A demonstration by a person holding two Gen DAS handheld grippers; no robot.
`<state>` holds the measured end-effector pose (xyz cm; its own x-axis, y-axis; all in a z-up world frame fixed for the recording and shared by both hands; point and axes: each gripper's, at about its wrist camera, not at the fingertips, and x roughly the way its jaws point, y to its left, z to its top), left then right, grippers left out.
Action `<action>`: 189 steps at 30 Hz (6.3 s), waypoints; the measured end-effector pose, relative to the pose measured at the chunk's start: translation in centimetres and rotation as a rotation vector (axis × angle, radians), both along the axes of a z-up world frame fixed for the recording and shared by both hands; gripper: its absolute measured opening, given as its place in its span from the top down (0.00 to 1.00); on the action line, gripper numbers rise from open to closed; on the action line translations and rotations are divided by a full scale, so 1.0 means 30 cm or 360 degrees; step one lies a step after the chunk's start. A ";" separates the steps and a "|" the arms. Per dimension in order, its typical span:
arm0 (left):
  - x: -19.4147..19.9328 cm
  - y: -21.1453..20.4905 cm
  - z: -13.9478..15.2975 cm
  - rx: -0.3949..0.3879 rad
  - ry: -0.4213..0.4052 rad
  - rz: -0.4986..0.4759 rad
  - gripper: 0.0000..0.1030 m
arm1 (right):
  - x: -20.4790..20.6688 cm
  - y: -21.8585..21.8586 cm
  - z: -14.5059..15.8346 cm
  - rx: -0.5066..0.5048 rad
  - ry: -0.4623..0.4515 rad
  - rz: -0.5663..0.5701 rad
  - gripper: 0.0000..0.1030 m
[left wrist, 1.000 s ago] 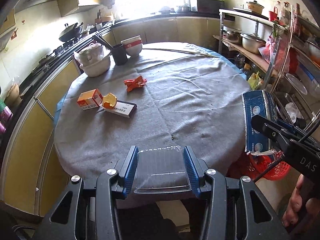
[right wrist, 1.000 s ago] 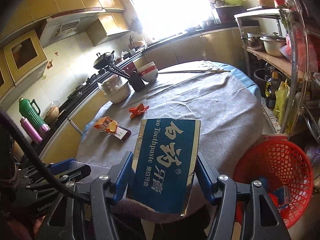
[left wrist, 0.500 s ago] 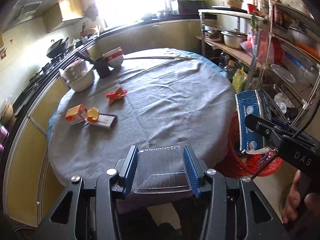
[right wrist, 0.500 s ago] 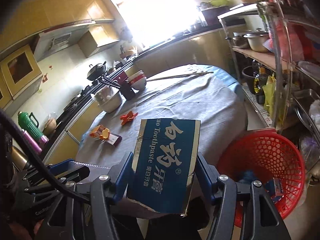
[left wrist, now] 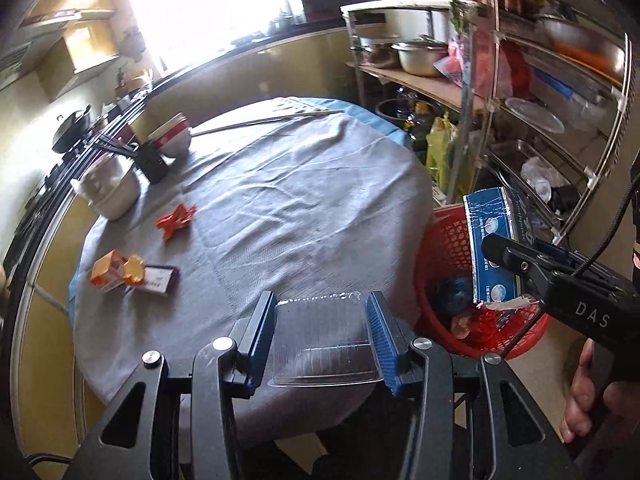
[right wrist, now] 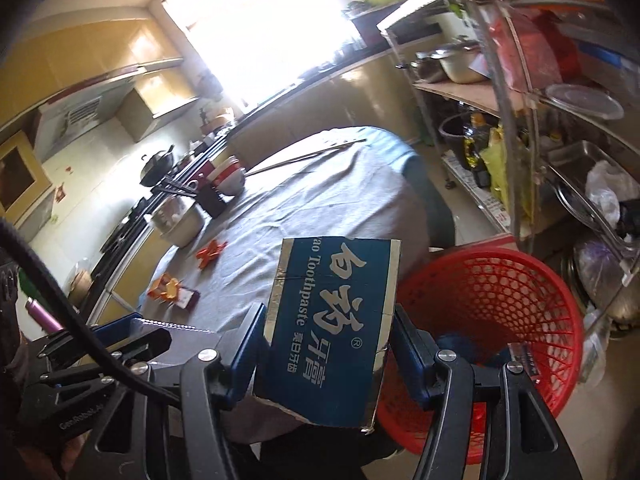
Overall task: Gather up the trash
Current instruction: 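Open both tools over the red basket, dropping tray and toothpaste box, then swing both open tools back from the basket over the table, then grasp the orange peel with left tool, then grasp the white medicine box with right tool while left tool holds the orange peel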
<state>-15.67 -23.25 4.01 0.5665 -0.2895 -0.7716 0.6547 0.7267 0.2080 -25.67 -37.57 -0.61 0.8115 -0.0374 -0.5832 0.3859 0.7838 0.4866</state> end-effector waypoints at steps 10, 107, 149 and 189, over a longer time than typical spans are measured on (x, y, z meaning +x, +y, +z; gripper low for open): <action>-0.001 -0.156 -0.047 0.0065 0.0041 -0.0153 0.53 | -0.080 -0.183 -0.110 0.0124 0.0085 -0.0208 0.38; 0.570 0.858 -0.153 -0.0271 0.0206 0.0968 0.33 | 0.411 0.415 -0.107 -0.0007 0.0357 0.0594 0.33; 0.983 0.648 -0.298 -0.0458 0.0315 0.0845 0.66 | 0.565 0.434 -0.192 -0.0008 0.0392 0.0754 0.33; 0.755 0.942 -0.355 -0.0548 0.0512 0.0871 0.67 | 1.274 0.864 -0.247 -0.0555 0.0425 0.1299 0.33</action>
<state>6.98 5.01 -6.64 0.4598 -0.2859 -0.8407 0.1681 0.9577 -0.2338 12.55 -11.64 -8.02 0.5037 0.2781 -0.8179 -0.2847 0.9473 0.1467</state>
